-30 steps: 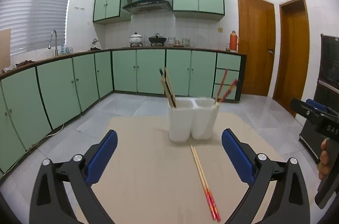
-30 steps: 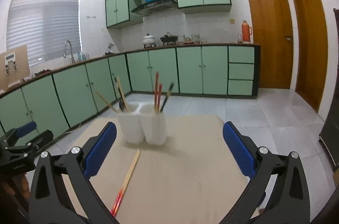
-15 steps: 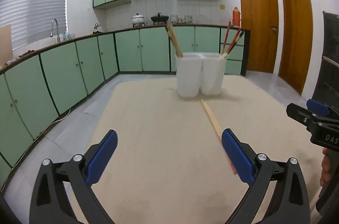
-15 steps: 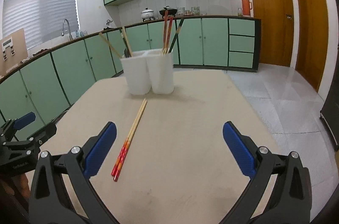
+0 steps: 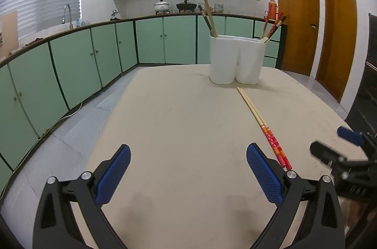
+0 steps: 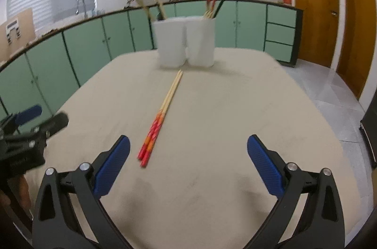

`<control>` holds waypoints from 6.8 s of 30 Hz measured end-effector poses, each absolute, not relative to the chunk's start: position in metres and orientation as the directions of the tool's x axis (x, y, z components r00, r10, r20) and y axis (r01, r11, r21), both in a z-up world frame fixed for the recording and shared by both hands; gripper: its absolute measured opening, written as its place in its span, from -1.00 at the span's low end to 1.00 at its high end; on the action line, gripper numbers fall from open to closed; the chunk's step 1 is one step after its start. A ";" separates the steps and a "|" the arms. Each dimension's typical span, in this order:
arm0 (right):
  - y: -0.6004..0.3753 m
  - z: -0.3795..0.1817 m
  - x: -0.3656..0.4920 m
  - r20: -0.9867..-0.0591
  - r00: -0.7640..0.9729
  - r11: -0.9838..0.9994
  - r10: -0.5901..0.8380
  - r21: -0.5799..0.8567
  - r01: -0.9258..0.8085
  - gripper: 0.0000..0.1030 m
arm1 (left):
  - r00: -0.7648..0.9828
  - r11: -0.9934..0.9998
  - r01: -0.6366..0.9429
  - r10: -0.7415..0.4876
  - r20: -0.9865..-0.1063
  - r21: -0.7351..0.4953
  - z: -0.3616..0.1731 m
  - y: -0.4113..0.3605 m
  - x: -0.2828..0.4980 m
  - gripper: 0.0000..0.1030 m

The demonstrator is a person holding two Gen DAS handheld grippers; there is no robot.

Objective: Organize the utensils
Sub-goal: 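Move both tools back toward the last pair of chopsticks, then close the right tool on a red-patterned chopstick, then grasp the other red-patterned chopstick with the left tool while the right holds its own, then lift both chopsticks and carry them over the white holder, then open both tools to drop the chopsticks into the holder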

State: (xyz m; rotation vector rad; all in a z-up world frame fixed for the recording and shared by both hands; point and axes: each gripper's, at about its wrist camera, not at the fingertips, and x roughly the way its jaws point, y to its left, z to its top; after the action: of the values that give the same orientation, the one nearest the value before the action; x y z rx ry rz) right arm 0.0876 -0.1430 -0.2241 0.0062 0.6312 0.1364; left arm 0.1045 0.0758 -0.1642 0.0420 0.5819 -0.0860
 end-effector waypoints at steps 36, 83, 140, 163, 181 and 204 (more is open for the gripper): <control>-0.138 -0.244 0.094 -0.692 0.697 0.981 0.187 0.093 -0.171 -0.41 | 0.844 0.994 0.105 -0.083 -0.530 0.011 -0.166 0.076 0.104 0.88; -0.226 -0.212 0.086 -0.611 0.777 0.979 0.150 0.201 -0.031 -0.91 | 0.690 0.985 0.170 -0.148 -0.709 -0.039 -0.204 -0.028 0.133 0.13; -0.218 0.006 0.167 -0.429 0.848 0.949 0.311 0.088 -0.303 -0.91 | 0.871 0.940 0.342 -0.326 -0.367 -0.023 0.022 -0.020 0.166 -0.89; -0.192 0.105 0.286 -0.285 0.897 0.939 0.338 0.043 -0.340 -0.91 | 0.948 0.957 0.288 -0.280 -0.151 0.035 0.110 -0.013 0.267 -0.90; -0.190 0.012 0.364 -0.429 0.861 0.959 0.273 0.045 -0.281 -0.91 | 0.906 0.957 0.289 -0.268 -0.326 0.015 0.025 -0.027 0.358 -0.89; -0.231 0.017 0.289 -0.348 0.927 0.990 0.139 0.052 -0.129 0.53 | 0.928 0.975 0.219 -0.218 -0.302 -0.031 0.033 0.011 0.307 0.41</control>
State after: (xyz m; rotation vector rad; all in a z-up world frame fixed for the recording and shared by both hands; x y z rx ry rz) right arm 0.2894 -0.2311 0.0168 0.0283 0.3587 0.1374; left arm 0.3070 0.0110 0.0328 0.0034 0.3093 -0.2238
